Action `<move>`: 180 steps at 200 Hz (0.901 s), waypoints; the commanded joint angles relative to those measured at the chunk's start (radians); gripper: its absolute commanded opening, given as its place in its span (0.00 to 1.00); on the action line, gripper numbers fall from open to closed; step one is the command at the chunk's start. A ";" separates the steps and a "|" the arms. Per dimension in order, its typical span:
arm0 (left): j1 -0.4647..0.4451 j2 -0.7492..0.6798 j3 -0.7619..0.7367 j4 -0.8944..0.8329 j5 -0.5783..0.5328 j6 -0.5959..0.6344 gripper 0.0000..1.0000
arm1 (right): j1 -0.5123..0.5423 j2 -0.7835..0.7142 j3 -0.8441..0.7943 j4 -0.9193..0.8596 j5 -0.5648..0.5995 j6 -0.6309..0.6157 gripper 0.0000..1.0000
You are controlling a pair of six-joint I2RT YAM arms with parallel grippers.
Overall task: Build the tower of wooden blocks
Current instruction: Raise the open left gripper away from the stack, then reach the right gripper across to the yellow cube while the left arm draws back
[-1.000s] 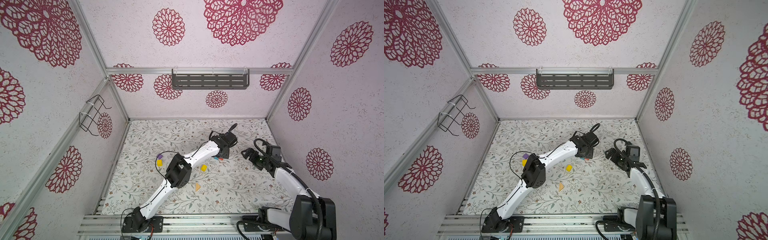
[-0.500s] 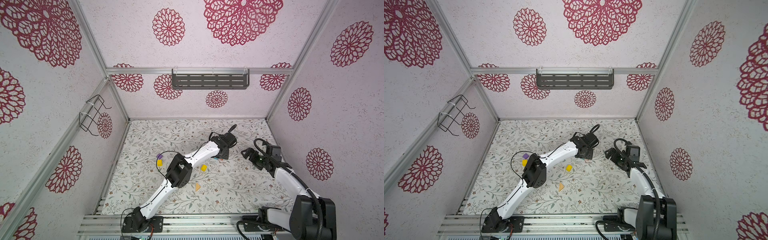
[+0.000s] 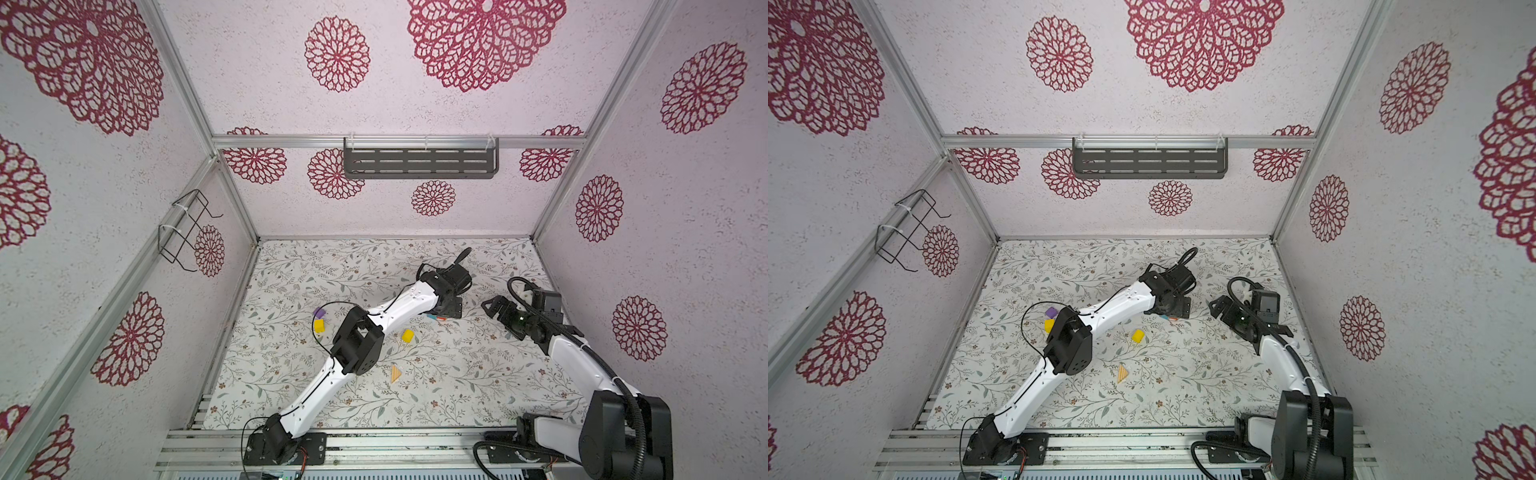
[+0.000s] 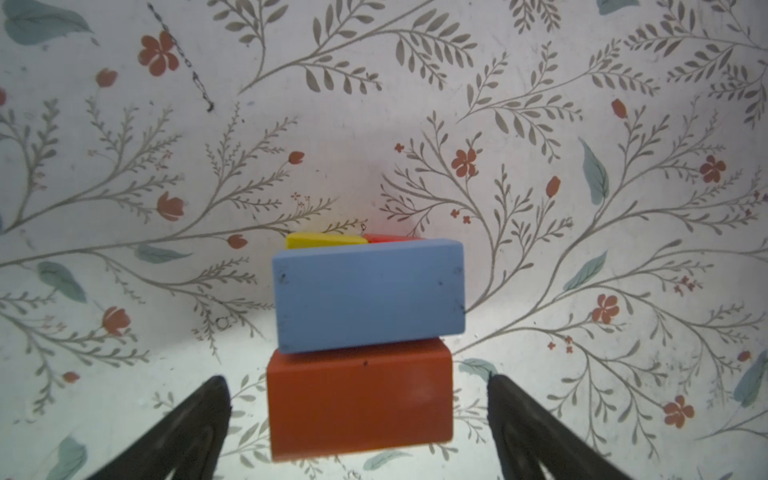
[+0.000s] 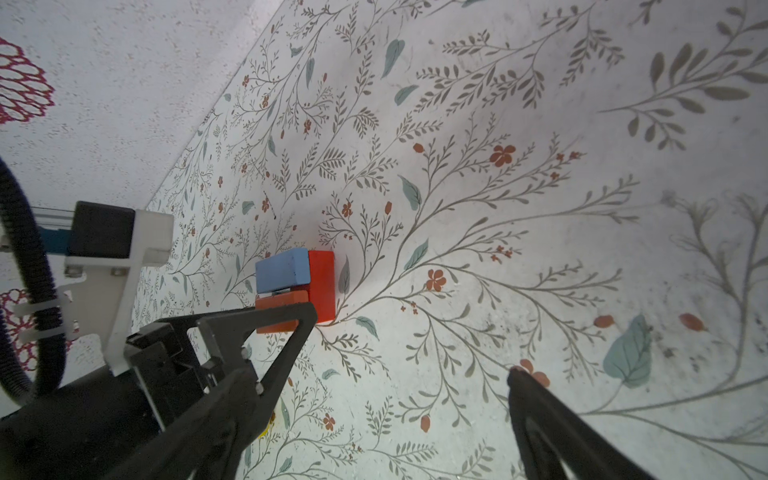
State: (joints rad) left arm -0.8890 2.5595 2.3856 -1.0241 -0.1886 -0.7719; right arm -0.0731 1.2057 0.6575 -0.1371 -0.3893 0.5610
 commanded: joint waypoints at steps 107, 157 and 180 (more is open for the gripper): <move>0.023 -0.679 -0.677 0.162 -0.185 0.005 0.97 | 0.229 -0.053 0.160 -0.292 0.215 -0.128 0.90; 0.088 -0.948 -0.985 0.201 -0.195 -0.029 0.97 | 0.422 0.014 0.273 -0.393 0.355 -0.132 0.88; 0.134 -1.068 -1.108 0.205 -0.193 -0.045 0.97 | 0.511 0.067 0.328 -0.409 0.392 -0.116 0.88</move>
State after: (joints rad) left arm -0.7971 1.6005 1.3689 -0.8459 -0.3573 -0.7815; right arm 0.3660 1.2312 0.9195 -0.4934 -0.0845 0.4458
